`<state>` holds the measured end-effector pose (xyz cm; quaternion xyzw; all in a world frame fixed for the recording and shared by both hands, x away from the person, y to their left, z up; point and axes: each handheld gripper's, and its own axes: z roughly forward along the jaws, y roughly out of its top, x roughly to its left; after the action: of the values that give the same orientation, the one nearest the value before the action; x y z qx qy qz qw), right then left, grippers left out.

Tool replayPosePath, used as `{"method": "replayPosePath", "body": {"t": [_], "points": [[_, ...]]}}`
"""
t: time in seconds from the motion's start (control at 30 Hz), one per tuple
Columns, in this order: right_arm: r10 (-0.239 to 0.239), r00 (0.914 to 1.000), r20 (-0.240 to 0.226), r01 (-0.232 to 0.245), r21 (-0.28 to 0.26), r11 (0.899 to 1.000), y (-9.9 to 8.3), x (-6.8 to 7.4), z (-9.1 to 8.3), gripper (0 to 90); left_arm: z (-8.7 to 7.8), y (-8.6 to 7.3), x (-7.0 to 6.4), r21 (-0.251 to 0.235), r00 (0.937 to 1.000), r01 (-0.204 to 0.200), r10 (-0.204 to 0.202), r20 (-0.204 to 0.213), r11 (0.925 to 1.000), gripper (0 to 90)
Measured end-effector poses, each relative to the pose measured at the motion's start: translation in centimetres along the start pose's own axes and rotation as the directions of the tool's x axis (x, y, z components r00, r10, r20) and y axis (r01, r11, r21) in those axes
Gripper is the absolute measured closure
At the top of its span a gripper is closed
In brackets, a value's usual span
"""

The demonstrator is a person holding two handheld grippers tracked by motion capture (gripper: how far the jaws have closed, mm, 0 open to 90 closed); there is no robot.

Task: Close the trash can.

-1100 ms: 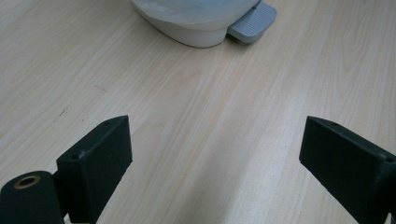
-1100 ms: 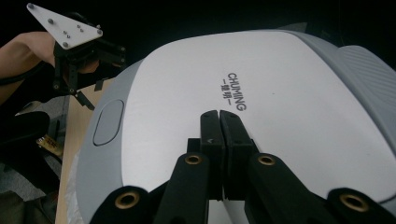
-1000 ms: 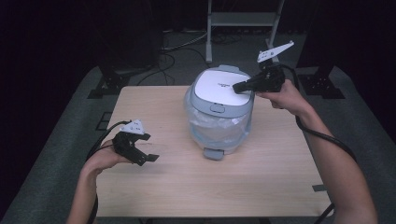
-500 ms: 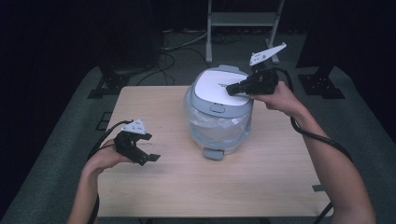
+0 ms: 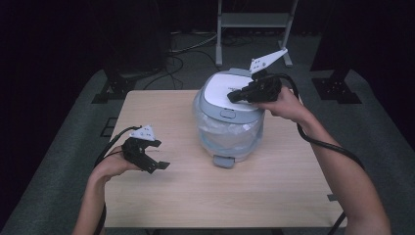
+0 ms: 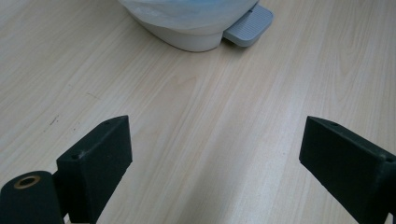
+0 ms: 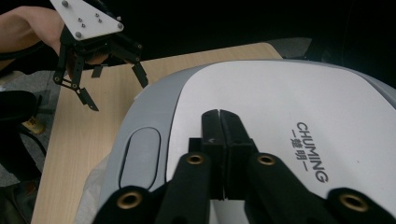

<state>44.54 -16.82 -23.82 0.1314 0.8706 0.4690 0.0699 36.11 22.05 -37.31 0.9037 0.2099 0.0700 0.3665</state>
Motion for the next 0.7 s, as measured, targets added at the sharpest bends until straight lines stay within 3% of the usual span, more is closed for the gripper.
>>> {"method": "replayPosePath", "body": {"t": [0.3, 0.4, 0.5, 0.7], "points": [[-0.025, 0.9989, 0.041, 0.026, -0.001, 1.0, -0.5, 0.6, 0.2, 90.0, 0.4, -0.3, -0.1, 0.005, 0.9999, -0.004, 0.004, 0.01, 1.0, 8.4], [0.019, 0.9998, 0.001, -0.019, -0.023, 1.0, -0.8, 0.2, 0.0, 89.2, 0.4, -0.3, -0.2, 0.01, 0.9999, -0.009, 0.009, 0.009, 0.9999, 8.4], [0.041, 0.9991, 0.011, -0.041, -0.03, 0.999, -0.7, -0.1, -0.2, 71.7, 0.0, -0.1, -0.3, -0.005, 1.0, -0.006, 0.006, 0.004, 1.0, 8.4], [0.102, 0.9928, 0.062, -0.096, -0.093, 0.991, -2.4, -1.1, -3.0, 62.8, -0.4, -0.1, 0.0, -0.015, 1.0, -0.002, 0.002, -0.006, 0.9999, 8.4]]}}
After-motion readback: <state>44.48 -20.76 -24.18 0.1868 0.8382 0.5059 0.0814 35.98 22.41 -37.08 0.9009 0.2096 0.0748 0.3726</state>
